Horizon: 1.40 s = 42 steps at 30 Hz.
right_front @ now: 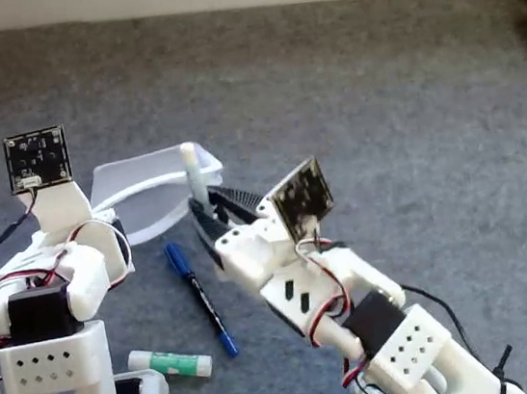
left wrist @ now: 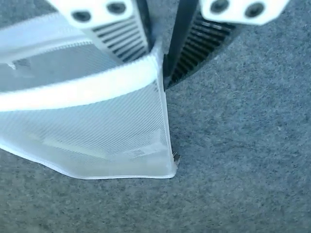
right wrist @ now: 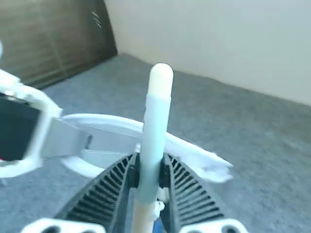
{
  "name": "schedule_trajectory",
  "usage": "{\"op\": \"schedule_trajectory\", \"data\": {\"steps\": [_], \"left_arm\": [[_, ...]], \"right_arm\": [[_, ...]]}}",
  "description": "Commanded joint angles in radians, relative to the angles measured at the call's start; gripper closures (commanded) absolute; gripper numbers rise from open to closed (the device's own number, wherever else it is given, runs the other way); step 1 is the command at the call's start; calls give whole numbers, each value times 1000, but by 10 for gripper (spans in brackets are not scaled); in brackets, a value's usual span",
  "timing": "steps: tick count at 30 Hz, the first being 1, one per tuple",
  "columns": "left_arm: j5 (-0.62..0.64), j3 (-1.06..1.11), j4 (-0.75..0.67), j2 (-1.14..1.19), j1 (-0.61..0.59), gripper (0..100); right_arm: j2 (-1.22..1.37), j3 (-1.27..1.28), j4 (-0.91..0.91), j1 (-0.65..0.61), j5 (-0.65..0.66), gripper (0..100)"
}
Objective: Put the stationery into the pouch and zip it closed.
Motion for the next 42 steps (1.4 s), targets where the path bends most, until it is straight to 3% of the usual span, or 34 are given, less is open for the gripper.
{"op": "schedule_trajectory", "data": {"steps": [1, 9, 13, 21, 32, 38, 42], "left_arm": [[-9, -8, -21, -7, 27, 994], [-8, -8, -21, -7, 28, 994], [-6, -8, -21, -7, 28, 994], [-3, -7, -21, -7, 28, 994], [-5, 2, -21, -7, 25, 994], [-6, 4, -21, -7, 25, 994], [-6, 4, -21, -7, 25, 994]], "right_arm": [[-101, 8, -73, -5, 0, 991], [-328, 22, -76, 36, 0, 991], [-318, 22, -93, 35, 2, 991], [-107, 22, -455, -44, 2, 991], [265, 24, -780, -48, 9, 991], [352, 107, -952, -56, 276, 991], [363, 194, -1095, -56, 371, 991]]}}
